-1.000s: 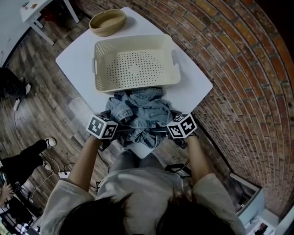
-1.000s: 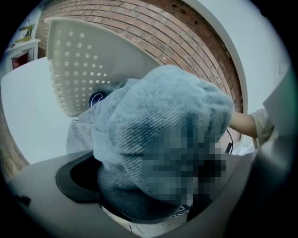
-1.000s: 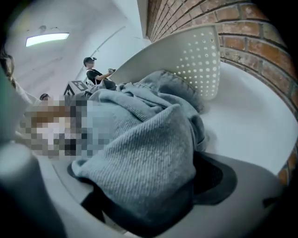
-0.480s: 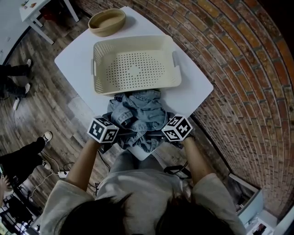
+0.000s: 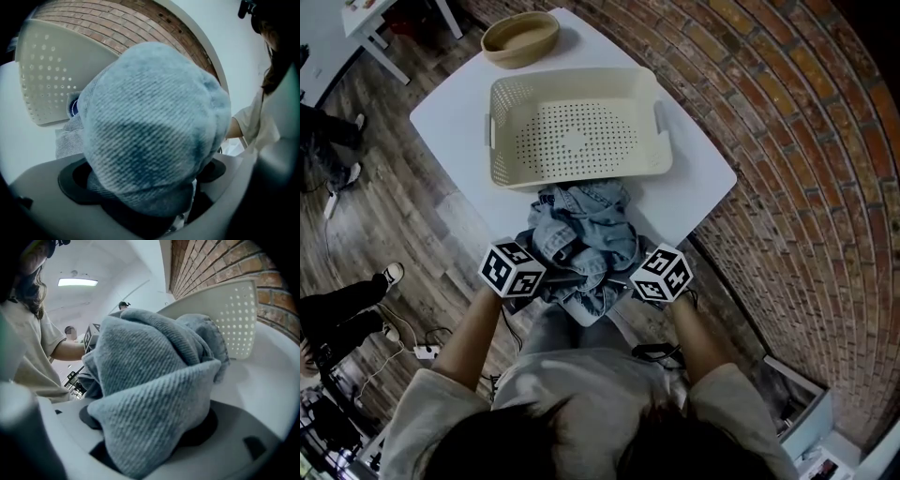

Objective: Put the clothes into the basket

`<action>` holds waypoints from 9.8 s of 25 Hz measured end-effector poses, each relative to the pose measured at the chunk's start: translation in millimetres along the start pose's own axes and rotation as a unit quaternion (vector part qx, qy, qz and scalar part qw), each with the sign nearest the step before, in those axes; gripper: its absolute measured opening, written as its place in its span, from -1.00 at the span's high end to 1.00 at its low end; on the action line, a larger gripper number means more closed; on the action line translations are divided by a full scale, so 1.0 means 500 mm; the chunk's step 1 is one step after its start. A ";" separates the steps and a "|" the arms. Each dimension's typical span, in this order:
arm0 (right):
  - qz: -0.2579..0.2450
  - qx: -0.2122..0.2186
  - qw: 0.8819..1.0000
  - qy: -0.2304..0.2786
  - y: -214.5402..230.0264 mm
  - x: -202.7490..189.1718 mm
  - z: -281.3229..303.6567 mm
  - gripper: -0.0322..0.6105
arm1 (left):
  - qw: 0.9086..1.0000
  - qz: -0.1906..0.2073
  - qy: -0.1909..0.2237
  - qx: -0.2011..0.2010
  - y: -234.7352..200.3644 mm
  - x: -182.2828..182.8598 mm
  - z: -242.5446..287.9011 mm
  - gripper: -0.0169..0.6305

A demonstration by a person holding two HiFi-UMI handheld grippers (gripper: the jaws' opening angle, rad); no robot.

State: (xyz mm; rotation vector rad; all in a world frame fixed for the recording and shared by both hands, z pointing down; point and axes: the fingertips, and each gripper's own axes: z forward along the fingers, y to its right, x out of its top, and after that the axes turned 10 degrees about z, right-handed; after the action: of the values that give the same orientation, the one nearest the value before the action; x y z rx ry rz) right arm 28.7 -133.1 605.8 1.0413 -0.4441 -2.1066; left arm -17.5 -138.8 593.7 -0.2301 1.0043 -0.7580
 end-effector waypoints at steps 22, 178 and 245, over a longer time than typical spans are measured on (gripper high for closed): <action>-0.138 -0.060 0.986 0.077 -0.139 0.085 -0.128 -0.20 | 0.986 0.128 0.104 0.015 0.158 0.132 -0.081 -0.85; -0.101 -0.281 0.925 0.236 0.102 0.531 -0.205 -0.41 | 0.907 0.097 0.185 0.366 -0.200 0.463 -0.248 -0.78; -0.167 -0.250 0.861 0.409 -0.382 0.346 -0.368 0.88 | 0.843 0.214 0.294 0.396 0.313 0.394 -0.364 0.92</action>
State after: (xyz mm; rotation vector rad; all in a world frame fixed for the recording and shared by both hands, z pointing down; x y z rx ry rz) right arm 16.4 -130.1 289.3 1.6107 0.7084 -1.6692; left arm -33.9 -127.6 283.9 0.9786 1.1642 -0.7789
